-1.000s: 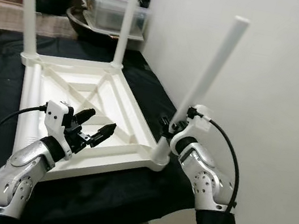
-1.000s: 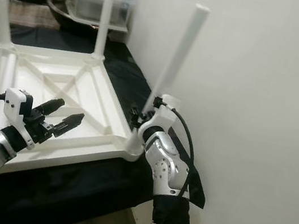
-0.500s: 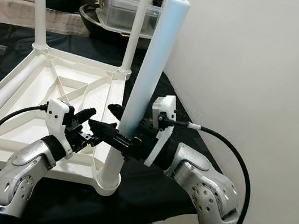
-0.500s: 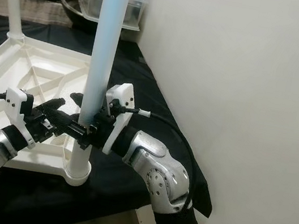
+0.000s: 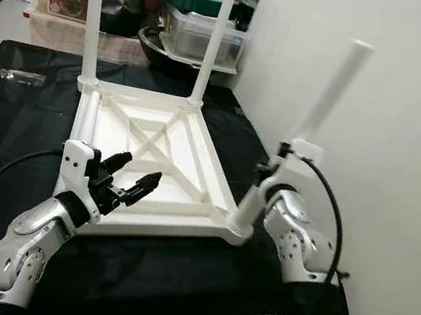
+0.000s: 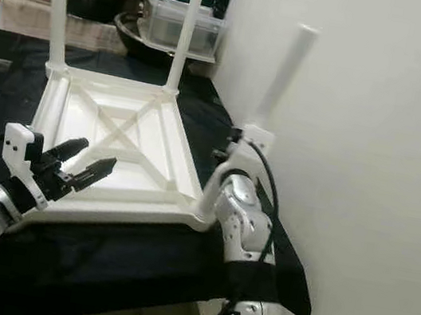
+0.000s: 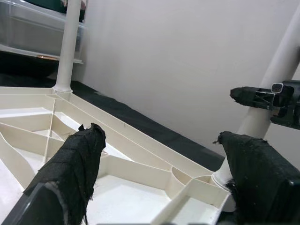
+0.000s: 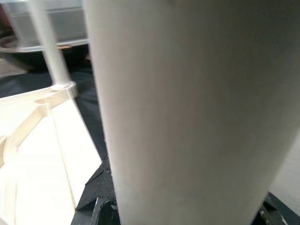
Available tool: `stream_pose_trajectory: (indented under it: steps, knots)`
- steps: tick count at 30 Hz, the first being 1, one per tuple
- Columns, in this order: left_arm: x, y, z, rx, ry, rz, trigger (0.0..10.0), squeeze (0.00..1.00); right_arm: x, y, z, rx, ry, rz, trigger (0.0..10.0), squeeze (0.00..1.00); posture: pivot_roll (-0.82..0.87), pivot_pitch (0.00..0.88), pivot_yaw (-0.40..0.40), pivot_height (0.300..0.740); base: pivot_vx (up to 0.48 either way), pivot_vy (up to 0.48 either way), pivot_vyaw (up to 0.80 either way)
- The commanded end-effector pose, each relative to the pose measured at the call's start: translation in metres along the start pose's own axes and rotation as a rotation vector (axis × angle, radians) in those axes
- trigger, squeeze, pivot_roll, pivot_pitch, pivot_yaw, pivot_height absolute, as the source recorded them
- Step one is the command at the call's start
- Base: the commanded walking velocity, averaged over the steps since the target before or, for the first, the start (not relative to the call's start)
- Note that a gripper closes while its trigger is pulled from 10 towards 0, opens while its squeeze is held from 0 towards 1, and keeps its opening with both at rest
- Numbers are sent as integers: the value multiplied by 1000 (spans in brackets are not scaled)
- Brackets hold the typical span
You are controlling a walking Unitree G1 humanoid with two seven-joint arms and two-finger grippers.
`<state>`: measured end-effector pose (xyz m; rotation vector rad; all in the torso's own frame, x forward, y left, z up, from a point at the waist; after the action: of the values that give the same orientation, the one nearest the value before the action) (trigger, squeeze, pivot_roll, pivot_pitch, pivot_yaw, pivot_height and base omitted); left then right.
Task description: Building children table
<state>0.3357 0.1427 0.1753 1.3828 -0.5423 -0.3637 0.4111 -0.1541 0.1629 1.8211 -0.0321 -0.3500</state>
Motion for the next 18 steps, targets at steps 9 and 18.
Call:
stream_pose_trajectory:
  steps: [9, 18]
  knots:
    - [4, -3, 5, -3, -23, -15, 10000, 0, -11, -24, -44, 40, 297, -98, 10000, 565, 140, 0, -183, 740, 0, 0, 0]
    - [4, -4, 4, -1, -24, -18, 10000, 0, -82, 33, -117, 44, 979, 122, 10000, 0, 139, 0, -181, 740, 0, 0, 0]
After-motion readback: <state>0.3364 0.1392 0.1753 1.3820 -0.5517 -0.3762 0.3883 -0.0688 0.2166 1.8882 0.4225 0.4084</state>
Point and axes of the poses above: a point about 5 cm out from each wrist's last joint towards the gripper, its own x axis pointing out of the wrist towards the gripper, its own y axis along the axis of the wrist's last joint, z = x × y, the point moved 6 cm from there along x, pointing out of the wrist towards the gripper, and after that the axes turned 4 degrees about x, right-handed, at the moved point
